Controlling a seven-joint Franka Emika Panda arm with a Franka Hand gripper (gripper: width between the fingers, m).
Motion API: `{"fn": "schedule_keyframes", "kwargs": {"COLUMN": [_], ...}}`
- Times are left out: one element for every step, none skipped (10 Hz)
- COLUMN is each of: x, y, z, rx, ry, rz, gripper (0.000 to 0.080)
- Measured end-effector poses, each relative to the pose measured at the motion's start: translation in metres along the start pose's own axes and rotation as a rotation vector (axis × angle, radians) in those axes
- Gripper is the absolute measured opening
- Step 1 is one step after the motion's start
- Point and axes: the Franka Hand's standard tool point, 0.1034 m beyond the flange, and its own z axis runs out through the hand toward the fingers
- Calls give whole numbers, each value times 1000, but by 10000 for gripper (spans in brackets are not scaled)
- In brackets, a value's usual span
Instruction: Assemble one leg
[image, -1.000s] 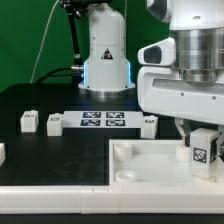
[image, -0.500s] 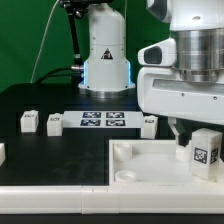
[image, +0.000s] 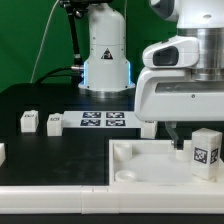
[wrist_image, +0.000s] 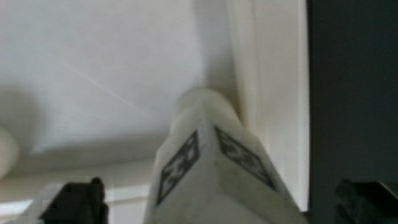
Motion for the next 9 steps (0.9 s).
{"fn": "schedule_keyframes", "kwargs": {"x": [0,0,0,0,0,0,0,0,0], "y": [-1,-1,0,3,5,4,4,4,4], "z": [0,0,0,0,0,0,0,0,0], "rx": [-5,-6,-6,-6,-6,-6,-6,-5,-5], "ry": [1,1,-1,-5,-5,-5,-5,-5,-5], "rz": [-118,-191,-253,-334,-365,-361,-361,-355,-334], "gripper": [649,649,649,649,649,552,416,416,289]}}
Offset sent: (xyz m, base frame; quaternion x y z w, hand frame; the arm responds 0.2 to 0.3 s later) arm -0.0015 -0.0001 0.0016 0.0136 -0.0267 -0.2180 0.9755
